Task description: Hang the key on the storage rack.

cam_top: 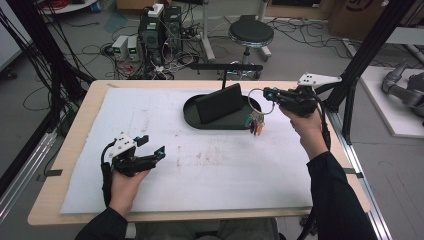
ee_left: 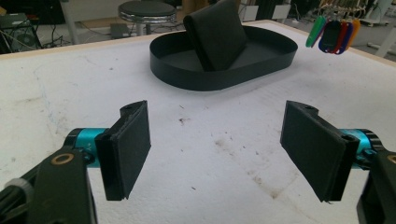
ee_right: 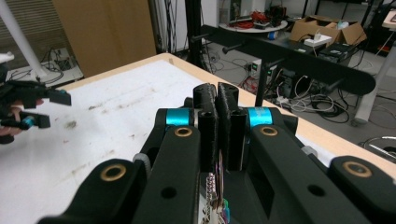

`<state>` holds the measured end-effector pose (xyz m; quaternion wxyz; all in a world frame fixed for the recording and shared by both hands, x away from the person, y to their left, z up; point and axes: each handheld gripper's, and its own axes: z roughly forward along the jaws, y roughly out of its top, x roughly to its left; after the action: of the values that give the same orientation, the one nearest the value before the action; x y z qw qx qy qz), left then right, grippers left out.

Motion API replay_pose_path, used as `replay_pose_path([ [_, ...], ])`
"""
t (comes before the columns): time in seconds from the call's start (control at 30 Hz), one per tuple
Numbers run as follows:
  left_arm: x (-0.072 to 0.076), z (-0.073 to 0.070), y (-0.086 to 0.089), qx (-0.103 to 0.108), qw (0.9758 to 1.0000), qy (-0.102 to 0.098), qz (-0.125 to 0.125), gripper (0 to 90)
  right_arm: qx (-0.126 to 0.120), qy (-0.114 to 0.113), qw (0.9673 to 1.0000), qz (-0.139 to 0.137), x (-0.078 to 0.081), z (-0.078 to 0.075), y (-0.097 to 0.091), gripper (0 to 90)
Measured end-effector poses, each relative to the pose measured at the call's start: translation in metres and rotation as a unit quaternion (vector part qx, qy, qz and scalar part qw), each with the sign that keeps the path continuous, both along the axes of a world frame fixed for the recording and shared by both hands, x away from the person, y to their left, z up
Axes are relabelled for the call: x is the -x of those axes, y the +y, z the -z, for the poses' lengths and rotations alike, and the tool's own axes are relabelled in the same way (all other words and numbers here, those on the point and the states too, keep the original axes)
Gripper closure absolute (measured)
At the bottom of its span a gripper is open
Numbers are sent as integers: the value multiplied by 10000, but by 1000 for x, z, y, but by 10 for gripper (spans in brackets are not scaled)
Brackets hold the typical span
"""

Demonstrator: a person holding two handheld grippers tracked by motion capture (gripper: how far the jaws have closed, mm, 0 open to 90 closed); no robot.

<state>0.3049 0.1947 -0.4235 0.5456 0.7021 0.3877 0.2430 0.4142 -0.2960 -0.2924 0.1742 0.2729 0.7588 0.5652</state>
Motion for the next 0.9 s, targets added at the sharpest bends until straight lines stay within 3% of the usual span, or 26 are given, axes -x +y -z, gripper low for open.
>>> replay_pose_path([
  [0.33, -1, 1, 1, 29, 10000, -5, 23, 243, -20, -60, 9999, 81, -16, -10, 8, 885],
  [0.9, 1, 1, 5, 31, 10000, -17, -1, 243, -136, -4, 9990, 423, -45, -9, 16, 884],
])
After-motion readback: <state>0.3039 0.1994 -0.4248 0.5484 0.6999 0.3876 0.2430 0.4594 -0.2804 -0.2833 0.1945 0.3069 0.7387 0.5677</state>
